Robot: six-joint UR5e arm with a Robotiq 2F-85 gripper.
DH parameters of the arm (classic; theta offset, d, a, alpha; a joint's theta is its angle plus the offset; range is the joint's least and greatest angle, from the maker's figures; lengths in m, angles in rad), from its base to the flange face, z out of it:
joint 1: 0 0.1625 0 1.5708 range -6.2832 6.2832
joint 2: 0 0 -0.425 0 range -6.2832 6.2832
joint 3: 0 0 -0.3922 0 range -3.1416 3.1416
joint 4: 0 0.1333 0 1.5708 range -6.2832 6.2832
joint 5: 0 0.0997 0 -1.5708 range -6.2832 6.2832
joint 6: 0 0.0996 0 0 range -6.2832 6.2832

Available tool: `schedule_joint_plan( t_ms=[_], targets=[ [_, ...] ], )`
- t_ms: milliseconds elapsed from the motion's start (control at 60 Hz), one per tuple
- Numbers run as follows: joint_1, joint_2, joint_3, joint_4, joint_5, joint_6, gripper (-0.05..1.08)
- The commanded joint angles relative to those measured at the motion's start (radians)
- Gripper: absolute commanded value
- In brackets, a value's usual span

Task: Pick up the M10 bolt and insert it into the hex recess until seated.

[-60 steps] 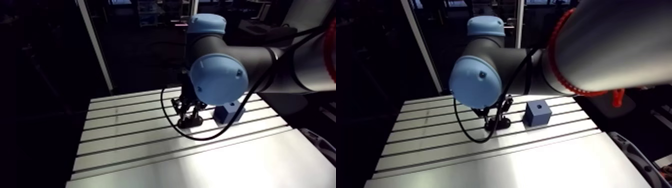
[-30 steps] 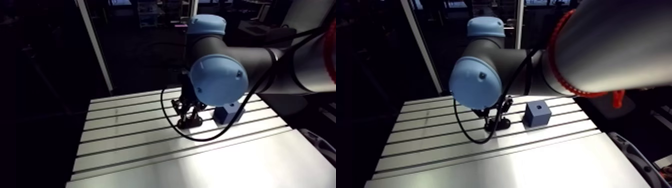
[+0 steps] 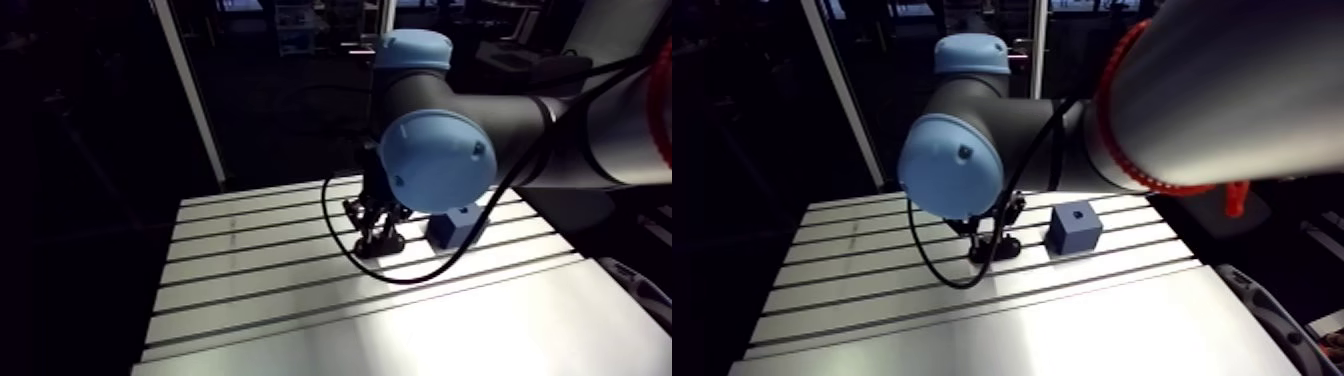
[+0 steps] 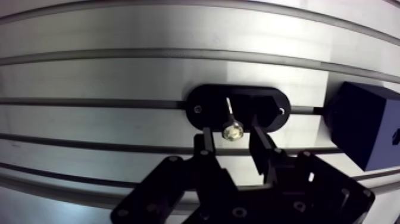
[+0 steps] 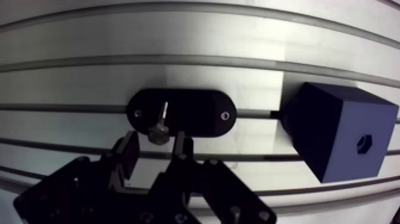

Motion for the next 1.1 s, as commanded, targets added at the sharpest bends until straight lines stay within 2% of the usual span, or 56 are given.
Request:
schedule_joint_plan(
  t_ms=[17,167,383,1100],
  targets=[
    [0.000,0.001,0.000,0.001,0.000,0.000,0.56],
    [0.000,0.002,0.002,-0.003,0.000,0.000,0.56],
    [0.001,0.008,0.005,-0.062,0.000,-0.006,0.56],
    [0.002,0.008,0.002,-0.042,0.005,-0.006,0.56]
  ],
)
